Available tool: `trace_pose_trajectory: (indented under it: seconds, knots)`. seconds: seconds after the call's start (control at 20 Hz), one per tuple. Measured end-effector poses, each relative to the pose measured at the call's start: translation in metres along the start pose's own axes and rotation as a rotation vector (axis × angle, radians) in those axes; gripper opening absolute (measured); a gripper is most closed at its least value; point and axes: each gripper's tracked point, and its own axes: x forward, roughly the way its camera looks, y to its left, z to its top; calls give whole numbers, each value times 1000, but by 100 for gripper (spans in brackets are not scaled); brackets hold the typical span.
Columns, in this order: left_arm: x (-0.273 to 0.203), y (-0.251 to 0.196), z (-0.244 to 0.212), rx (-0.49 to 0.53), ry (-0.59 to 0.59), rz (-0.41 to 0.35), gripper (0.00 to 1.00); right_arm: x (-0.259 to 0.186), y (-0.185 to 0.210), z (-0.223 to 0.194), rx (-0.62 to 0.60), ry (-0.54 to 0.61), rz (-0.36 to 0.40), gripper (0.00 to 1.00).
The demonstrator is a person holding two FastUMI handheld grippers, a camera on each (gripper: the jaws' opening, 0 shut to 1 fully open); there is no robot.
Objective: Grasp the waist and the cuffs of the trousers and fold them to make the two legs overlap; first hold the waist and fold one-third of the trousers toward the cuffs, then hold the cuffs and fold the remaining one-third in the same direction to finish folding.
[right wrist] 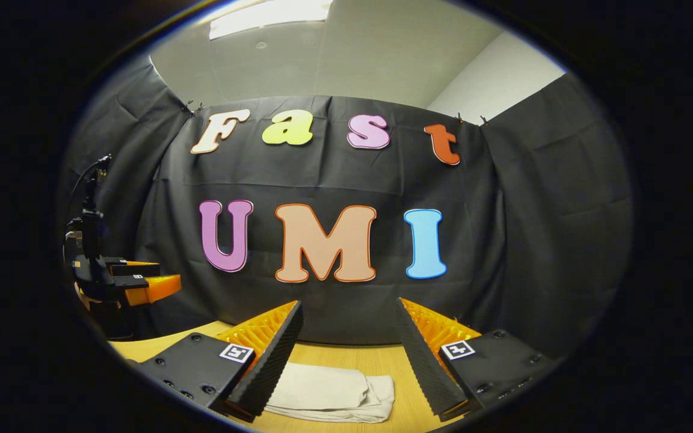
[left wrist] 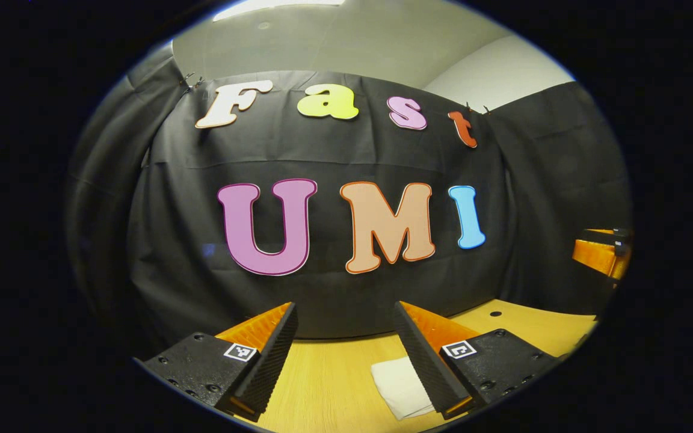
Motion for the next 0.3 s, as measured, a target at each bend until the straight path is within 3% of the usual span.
trace_pose_trajectory:
  seconds: [0.3]
  knots:
    - [0, -7, 3, -2, -5, -13, 95, -5, -3, 3, -1, -7, -8, 97]
